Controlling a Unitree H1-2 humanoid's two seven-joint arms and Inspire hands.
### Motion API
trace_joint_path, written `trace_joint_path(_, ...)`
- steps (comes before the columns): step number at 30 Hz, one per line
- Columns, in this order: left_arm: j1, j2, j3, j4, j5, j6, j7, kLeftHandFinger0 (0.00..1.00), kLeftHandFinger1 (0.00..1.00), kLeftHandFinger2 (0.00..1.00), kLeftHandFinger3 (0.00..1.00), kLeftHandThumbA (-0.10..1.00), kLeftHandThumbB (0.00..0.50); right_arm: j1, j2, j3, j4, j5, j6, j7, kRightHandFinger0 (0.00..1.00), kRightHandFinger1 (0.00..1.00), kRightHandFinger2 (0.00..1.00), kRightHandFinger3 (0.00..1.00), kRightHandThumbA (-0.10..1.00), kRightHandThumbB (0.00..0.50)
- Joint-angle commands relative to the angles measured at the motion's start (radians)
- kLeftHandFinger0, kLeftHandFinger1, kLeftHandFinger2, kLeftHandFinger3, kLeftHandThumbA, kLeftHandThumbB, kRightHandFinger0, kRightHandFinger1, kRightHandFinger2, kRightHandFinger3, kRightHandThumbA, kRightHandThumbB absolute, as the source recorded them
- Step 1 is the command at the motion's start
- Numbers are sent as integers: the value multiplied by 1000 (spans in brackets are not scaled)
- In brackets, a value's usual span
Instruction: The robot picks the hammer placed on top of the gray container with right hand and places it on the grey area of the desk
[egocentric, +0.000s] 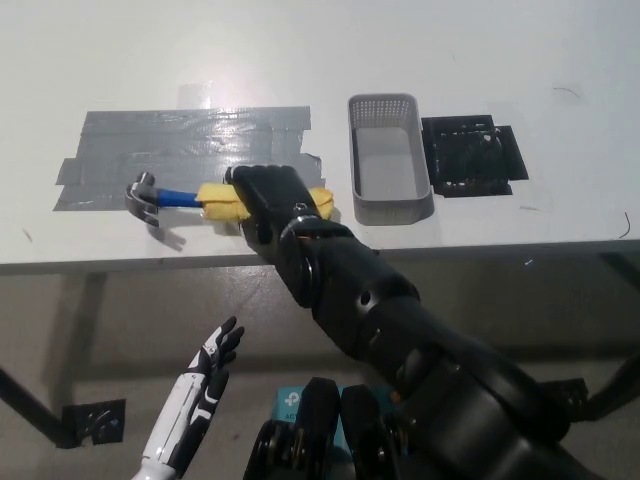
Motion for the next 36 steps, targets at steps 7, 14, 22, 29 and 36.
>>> trace_joint_path(7, -12, 13, -11, -43, 12, 7, -16, 1000, 1000, 1000, 1000, 1000, 315, -126, -20, -112, -29, 98, 22, 104, 1000, 1000, 1000, 1000, 870, 500)
trace_joint_path(14, -12, 14, -12, -43, 3, 3, -22, 1000, 1000, 1000, 1000, 1000, 304, -176, -32, -125, -36, 102, 10, 50, 1000, 1000, 1000, 1000, 935, 500)
trace_joint_path(22, -16, 17, -15, -40, 5, 0, -30, 1000, 1000, 1000, 1000, 1000, 306, -217, -40, -124, -44, 108, 3, 63, 1000, 1000, 1000, 1000, 895, 500)
trace_joint_path(29, -30, 16, -16, -42, 8, 18, -27, 1000, 1000, 1000, 1000, 1000, 317, -284, -60, -175, -78, 162, -60, 113, 1000, 1000, 1000, 1000, 982, 500)
trace_joint_path(36, -80, 21, -3, -23, 12, 2, -16, 1000, 1000, 1000, 1000, 1000, 294, -338, -198, -241, -334, 212, -138, 203, 1000, 1000, 1000, 1000, 1000, 500)
